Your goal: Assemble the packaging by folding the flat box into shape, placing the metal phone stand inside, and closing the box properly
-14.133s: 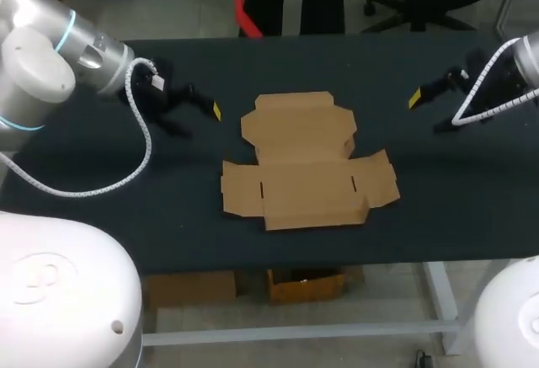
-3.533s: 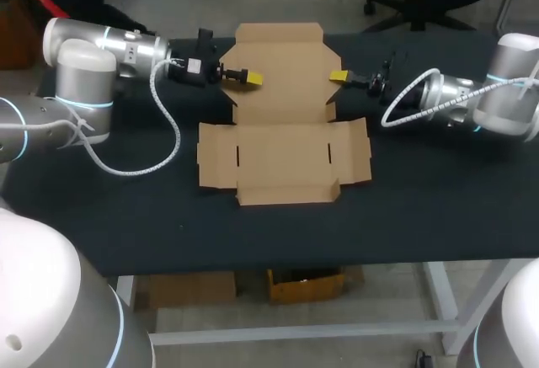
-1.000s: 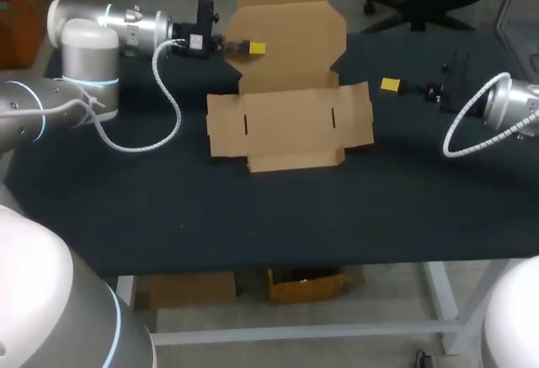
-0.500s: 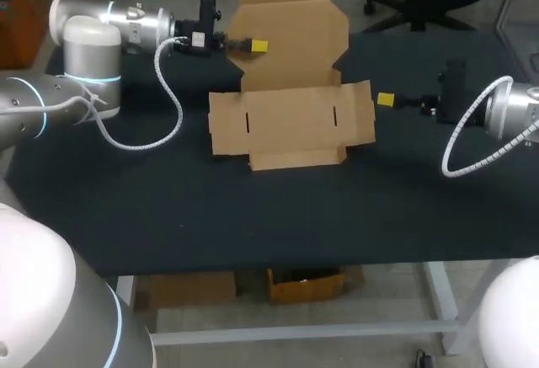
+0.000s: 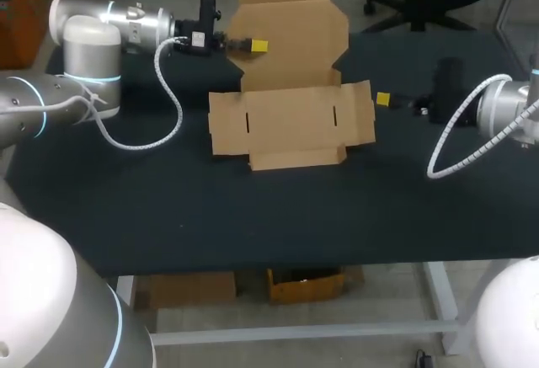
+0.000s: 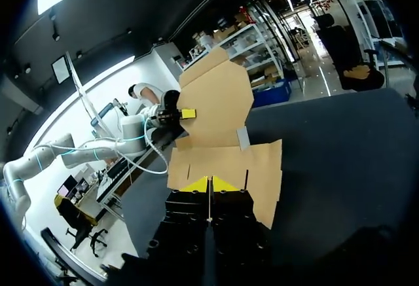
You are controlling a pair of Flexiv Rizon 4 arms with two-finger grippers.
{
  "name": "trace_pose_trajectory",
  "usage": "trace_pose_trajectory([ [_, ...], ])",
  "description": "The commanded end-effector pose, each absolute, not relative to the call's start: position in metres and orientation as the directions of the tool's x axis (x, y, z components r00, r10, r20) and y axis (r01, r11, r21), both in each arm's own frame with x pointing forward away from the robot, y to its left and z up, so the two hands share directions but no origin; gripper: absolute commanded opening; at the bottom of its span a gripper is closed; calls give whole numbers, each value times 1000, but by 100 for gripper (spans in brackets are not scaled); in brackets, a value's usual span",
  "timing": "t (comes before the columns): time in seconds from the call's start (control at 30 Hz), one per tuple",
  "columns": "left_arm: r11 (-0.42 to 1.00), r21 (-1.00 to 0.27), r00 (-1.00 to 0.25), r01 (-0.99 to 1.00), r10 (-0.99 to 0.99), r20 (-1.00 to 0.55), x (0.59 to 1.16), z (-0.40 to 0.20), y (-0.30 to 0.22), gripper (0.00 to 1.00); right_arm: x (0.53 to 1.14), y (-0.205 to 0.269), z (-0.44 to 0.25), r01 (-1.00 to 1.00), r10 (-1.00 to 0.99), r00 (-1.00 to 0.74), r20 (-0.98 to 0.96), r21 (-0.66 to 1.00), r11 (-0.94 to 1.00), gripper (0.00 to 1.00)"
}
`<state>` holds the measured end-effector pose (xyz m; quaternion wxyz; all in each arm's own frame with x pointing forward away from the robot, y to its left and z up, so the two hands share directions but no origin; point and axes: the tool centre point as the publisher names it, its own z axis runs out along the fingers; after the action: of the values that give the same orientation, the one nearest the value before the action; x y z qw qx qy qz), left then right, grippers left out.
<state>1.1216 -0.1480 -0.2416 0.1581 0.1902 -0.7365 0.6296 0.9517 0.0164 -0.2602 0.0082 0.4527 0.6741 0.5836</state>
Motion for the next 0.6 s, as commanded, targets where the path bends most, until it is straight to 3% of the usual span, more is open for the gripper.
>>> trace_pose_trajectory([
  [0.03,135,-868,-878,-478,-76,472,1123,-242,-148,0,952,33,-264,604,608,-609,510,795,-62,0],
  [0.6,160,-925,-939,-344,-76,336,1117,-231,-163,0,907,36,-282,557,613,-653,445,830,-9,0],
])
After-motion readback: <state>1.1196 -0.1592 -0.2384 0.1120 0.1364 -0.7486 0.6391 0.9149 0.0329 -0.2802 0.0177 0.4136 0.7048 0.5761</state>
